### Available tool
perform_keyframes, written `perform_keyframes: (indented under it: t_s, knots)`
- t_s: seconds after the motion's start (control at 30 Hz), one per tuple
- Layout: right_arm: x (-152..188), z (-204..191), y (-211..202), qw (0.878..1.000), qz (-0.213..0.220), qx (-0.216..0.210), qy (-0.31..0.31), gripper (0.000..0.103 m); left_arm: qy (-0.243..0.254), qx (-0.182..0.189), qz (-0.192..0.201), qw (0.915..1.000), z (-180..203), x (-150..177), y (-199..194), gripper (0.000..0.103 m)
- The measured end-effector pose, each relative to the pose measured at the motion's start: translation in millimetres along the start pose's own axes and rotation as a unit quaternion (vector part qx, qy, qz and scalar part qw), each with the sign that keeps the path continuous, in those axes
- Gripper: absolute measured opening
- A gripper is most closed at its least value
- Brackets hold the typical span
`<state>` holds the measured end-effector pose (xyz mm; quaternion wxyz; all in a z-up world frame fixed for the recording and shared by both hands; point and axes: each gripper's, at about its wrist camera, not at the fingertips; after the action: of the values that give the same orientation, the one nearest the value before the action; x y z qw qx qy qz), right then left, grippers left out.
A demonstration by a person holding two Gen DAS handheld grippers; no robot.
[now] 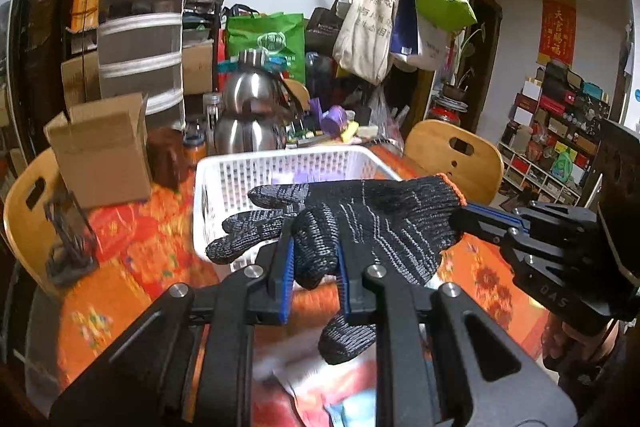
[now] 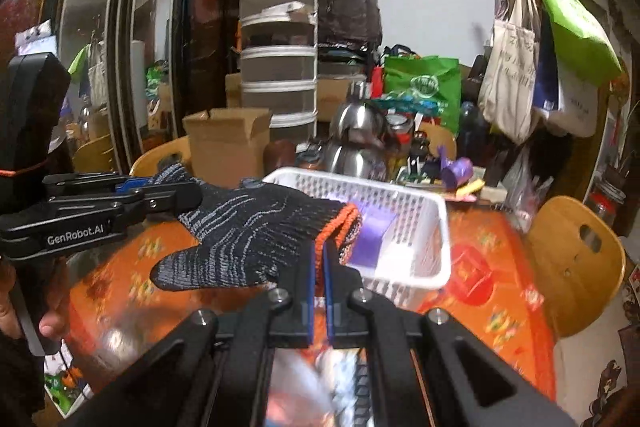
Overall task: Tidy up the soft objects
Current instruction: 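Carry the black gloves into the white basket and release them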
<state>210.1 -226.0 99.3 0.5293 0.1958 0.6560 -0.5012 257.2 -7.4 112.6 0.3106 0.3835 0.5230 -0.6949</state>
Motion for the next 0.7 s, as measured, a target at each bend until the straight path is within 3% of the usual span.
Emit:
perform_keyframes:
  t_s: [0.17,0.33,0.5,0.7]
  knots:
    - [-35.2,20.4,17.3,1.0,0.005,0.014,0.0,0.002,0.007,-0.012,-0.006,0.9999,0.8,-48.7,25.9,0.016]
    - [-53.3,44.3,55.0,1.0,0.0,0.018,0.014,0.002,0.013,-0.043,-0.032,0.9985,-2.7,-81.1,81.7,0.016]
    - [-48.0,53.7,97.5,0.999,-0.027,0.029,0.003,0.002,0.004,-0.062,-0.058,0.9964,-12.9,-84.6,131.3,0.016]
    - [-30.5,54.7,129.1,0.999,-0.047,0.022,0.003,0.002,-0.01,-0.074,-0.082,0.9938,-30.4,-60.2,171.8,0.016]
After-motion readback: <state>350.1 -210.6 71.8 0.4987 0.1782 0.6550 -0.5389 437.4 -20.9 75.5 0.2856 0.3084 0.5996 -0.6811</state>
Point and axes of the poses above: each gripper's, at about its wrist camera, not at the fingertips, and y roughly the way its jaws point, z to its right, x to its underside, and after that the axes turned 2 degrees about -y, right-handed
